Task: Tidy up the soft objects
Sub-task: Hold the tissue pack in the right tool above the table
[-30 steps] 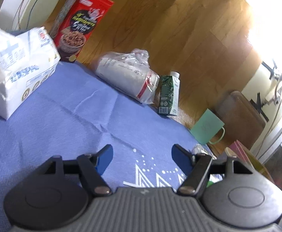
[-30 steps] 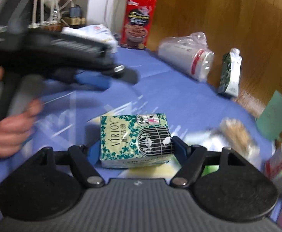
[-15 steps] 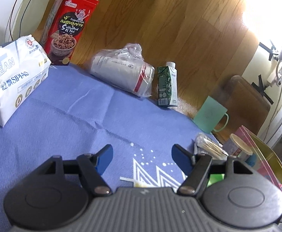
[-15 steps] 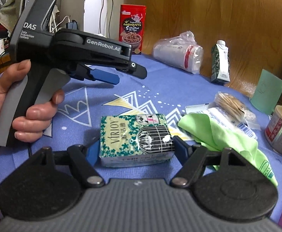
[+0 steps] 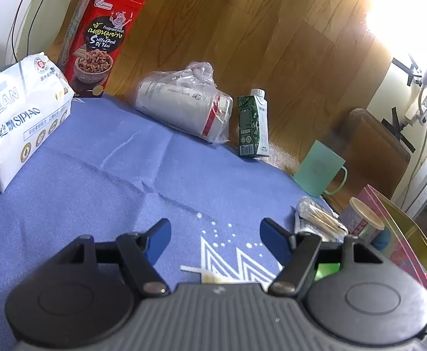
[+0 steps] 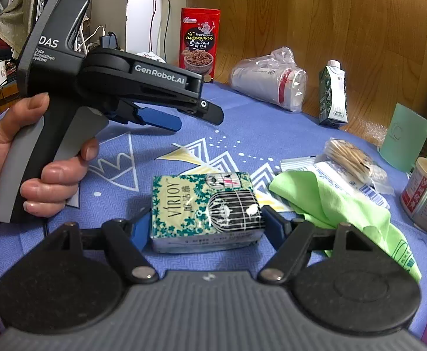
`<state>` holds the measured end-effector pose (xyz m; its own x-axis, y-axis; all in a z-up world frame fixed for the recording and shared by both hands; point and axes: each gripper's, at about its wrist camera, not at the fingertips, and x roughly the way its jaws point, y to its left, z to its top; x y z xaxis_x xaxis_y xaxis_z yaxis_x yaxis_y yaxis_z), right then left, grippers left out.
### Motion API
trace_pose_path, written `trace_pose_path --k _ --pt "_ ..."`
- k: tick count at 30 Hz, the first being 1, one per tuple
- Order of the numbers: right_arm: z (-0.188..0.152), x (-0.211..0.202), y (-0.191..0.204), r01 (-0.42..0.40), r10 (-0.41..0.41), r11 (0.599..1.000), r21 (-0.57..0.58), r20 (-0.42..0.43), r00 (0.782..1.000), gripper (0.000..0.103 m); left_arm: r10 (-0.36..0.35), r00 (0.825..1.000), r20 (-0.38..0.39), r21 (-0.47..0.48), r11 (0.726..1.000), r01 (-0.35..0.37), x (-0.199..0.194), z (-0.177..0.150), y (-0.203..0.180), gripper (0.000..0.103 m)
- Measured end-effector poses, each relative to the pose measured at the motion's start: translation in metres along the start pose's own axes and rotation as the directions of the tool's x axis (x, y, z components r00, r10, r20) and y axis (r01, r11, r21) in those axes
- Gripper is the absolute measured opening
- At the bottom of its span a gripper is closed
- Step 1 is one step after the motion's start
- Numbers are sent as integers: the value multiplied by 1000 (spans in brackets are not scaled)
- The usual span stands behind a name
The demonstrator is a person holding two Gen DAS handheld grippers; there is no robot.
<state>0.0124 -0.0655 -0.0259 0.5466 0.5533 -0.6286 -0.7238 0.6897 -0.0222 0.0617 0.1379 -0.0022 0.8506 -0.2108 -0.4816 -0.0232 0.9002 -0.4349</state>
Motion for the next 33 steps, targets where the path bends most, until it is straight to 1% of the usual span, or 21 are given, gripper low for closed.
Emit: trace_pose_path --k 24,31,32,33 --pt "0 0 -1 -4 4 1000 -5 0 1000 79 -2 1000 -2 6 1000 2 -1 1 0 69" --pt "-1 -1 0 7 -7 1000 -17 6 1000 78 -12 1000 -5 33 999 12 -3 0 -6 69" --pt "-1 -2 2 15 -15 999 -28 11 1000 77 -16 1000 -11 35 999 17 -3 0 -7 69" --pt "-2 -2 5 25 -25 999 -38 16 1000 77 -21 1000 -20 31 999 22 -4 -1 -8 73"
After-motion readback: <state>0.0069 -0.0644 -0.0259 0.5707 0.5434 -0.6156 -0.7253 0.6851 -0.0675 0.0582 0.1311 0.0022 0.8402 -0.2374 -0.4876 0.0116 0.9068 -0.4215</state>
